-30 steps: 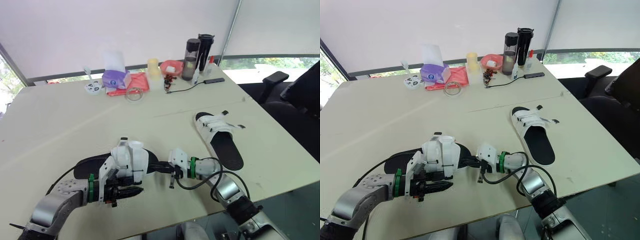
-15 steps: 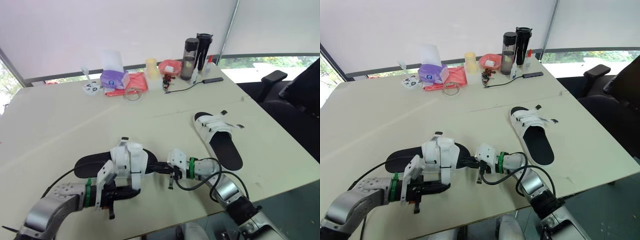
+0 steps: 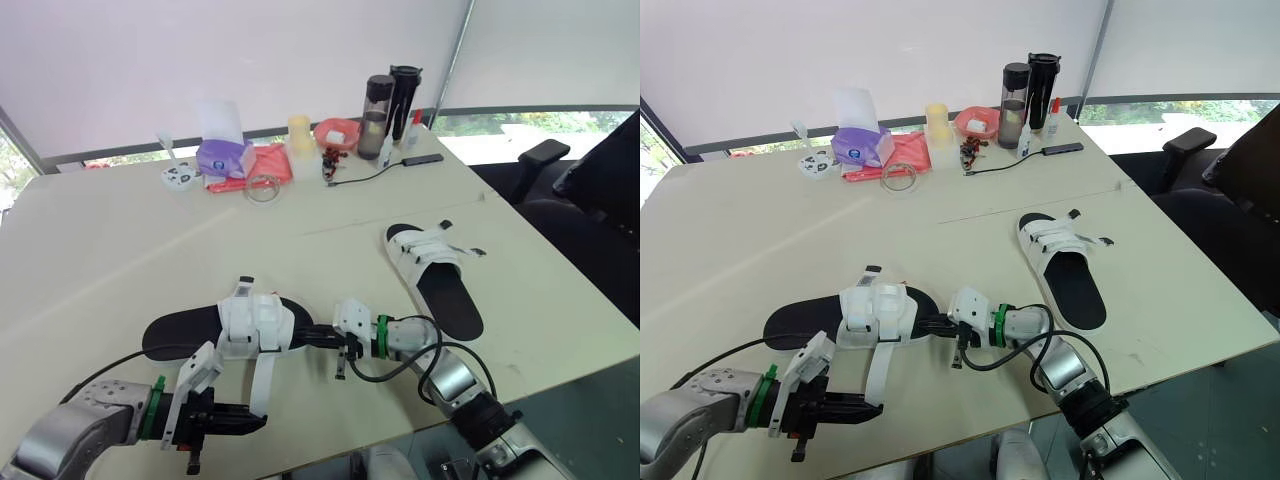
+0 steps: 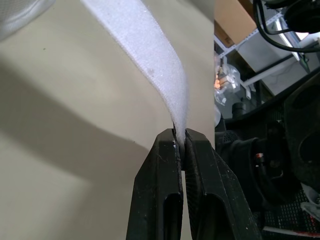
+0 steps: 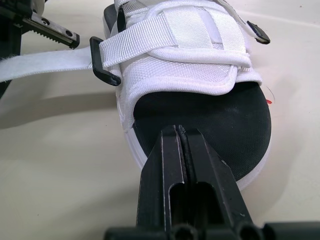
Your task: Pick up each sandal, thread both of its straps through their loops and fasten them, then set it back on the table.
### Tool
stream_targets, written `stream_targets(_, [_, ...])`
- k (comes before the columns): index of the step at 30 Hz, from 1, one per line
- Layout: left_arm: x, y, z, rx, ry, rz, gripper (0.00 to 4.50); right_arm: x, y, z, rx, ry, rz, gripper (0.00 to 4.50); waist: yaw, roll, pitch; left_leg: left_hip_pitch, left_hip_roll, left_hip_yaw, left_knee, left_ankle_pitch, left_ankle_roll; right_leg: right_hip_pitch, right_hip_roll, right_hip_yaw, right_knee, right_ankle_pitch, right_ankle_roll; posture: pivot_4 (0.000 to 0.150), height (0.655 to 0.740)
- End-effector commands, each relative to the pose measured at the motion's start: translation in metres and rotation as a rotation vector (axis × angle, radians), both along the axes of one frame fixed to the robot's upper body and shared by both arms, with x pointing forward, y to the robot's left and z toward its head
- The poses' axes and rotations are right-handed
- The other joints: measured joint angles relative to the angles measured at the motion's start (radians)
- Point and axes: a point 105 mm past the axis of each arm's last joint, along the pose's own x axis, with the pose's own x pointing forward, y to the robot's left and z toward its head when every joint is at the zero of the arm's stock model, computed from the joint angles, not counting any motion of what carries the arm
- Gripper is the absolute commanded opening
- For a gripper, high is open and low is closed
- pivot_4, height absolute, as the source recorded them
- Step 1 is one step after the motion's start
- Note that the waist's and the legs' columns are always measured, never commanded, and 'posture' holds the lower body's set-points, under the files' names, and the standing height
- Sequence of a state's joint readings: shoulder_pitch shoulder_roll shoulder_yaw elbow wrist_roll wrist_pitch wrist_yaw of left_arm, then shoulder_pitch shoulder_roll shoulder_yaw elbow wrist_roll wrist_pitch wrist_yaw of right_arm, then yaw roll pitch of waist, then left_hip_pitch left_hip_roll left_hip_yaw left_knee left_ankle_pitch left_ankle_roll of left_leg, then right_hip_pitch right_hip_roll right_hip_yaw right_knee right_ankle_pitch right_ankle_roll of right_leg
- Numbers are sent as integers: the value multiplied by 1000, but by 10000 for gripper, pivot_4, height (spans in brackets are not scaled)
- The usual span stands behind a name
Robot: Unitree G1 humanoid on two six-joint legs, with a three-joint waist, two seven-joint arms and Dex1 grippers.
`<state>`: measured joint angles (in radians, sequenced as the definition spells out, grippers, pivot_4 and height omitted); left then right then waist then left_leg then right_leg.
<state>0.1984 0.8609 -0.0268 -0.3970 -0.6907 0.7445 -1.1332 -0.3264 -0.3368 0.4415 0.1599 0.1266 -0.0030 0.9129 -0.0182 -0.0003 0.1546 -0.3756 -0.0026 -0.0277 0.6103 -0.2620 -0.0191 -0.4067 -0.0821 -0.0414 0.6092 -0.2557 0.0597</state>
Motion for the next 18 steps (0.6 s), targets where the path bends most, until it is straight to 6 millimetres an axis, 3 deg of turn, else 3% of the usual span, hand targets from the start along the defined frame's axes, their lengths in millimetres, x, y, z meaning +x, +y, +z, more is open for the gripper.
stream_targets(1, [-4,-4,11,-28,4,-48,176,-5,-34,-64,-212,185,-108,0,0,0,0,0,0,0,0,0,0,0,0,0,0,0,0,1500,7400])
stream_targets(8, [15,-8,56,-178,-32,-8,176,-4,-34,-65,-215,184,-109,0,0,-4,4,0,0,0,0,0,0,0,0,0,0,0,0,1500,7400])
stream_targets(13, [41,-13,84,-295,-95,59,176,-4,-33,-65,-217,183,-106,0,2,-6,7,0,0,0,0,0,0,0,0,-1,0,0,0,1500,7400])
stream_targets(18, [71,-21,94,-340,-135,154,176,-4,-33,-65,-218,180,-105,0,4,-10,7,1,0,0,1,0,0,0,0,-1,0,0,0,1500,7400])
